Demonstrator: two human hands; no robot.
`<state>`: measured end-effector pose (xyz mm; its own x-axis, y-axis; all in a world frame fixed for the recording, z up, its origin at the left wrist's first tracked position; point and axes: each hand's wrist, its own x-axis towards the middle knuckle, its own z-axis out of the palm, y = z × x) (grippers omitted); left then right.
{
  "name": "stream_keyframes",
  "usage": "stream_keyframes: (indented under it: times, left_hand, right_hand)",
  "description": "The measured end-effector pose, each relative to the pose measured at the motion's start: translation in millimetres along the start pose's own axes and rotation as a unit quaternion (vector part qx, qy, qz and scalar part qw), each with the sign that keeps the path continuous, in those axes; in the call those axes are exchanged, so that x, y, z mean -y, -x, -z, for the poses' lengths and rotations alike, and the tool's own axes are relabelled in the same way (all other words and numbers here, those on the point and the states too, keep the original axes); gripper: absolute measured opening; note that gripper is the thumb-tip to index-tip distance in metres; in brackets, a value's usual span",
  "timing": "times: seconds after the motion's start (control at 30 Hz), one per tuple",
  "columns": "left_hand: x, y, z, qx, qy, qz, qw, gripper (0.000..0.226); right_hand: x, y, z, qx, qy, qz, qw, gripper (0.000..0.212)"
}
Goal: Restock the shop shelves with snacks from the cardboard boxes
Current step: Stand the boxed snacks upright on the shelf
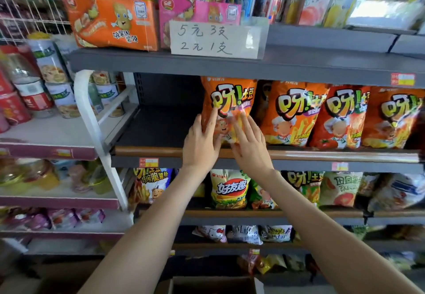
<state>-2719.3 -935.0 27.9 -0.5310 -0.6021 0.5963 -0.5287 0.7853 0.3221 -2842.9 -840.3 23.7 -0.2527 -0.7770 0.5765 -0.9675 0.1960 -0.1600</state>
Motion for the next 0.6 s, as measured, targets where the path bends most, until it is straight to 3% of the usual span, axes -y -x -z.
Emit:
stream_keyframes:
  times: [0.1,0.2,0.33,0.47,0.6]
  left_hand:
    - [20,40,3,-0.063,0.081,-0.020,0.995,0.063]
    - [50,99,6,-0.061,0.128,-0.013,0.990,0.057]
    - [98,191,2,0.085,0.146,0.150,0.974,0.057]
    - [149,279,0,0.241,0.115,0.315,0.911,0.056]
    - [177,350,12,0.296,0.083,0.446,0.841,0.057]
  right_hand:
    - [26,31,-9,0.015,-0.029,-0.020,0.999,0.056]
    - [56,67,-32,0.031,-0.069,-0.010,0.997,0.046]
    - [91,119,-75,0.147,-0.134,-0.051,0.979,0.044]
    - [118,155,-111,0.289,-0.166,-0.104,0.937,0.049]
    - [136,176,-147,0.396,-0.178,-0.127,0.892,0.053]
